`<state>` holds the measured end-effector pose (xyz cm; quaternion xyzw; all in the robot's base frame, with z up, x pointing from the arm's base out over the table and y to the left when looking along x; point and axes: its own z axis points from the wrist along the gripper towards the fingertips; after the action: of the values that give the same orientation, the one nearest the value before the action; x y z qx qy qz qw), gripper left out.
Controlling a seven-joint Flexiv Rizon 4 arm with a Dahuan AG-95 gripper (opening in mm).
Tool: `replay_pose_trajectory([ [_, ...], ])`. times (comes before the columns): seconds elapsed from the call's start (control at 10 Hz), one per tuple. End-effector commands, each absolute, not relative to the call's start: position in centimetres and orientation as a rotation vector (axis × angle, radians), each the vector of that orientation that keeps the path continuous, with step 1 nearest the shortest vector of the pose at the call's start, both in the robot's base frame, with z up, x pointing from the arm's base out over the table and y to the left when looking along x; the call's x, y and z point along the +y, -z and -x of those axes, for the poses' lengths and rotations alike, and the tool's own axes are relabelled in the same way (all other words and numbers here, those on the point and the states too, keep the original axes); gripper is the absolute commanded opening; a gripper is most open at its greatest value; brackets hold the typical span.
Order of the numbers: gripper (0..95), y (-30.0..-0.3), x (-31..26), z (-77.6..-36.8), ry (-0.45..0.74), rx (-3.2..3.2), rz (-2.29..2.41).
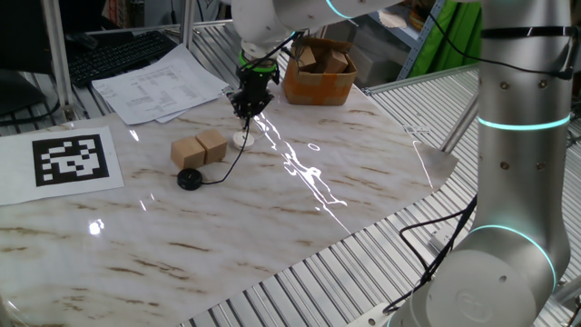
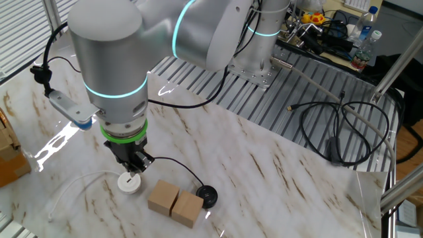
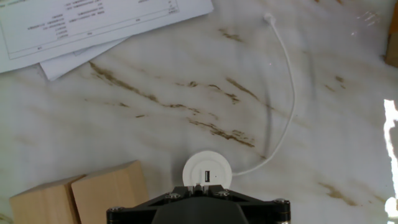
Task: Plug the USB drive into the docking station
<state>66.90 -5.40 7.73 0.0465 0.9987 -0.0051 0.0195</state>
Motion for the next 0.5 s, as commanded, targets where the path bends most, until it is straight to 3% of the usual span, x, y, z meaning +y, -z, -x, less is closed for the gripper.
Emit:
replay_pose_trajectory([
  [0.1, 0.0, -7.61, -5.38, -66.95, 0.012, 3.107, -0.148],
  [0.5, 0.0, -7.48, -5.38, -66.95, -0.013, 3.098, -0.157],
])
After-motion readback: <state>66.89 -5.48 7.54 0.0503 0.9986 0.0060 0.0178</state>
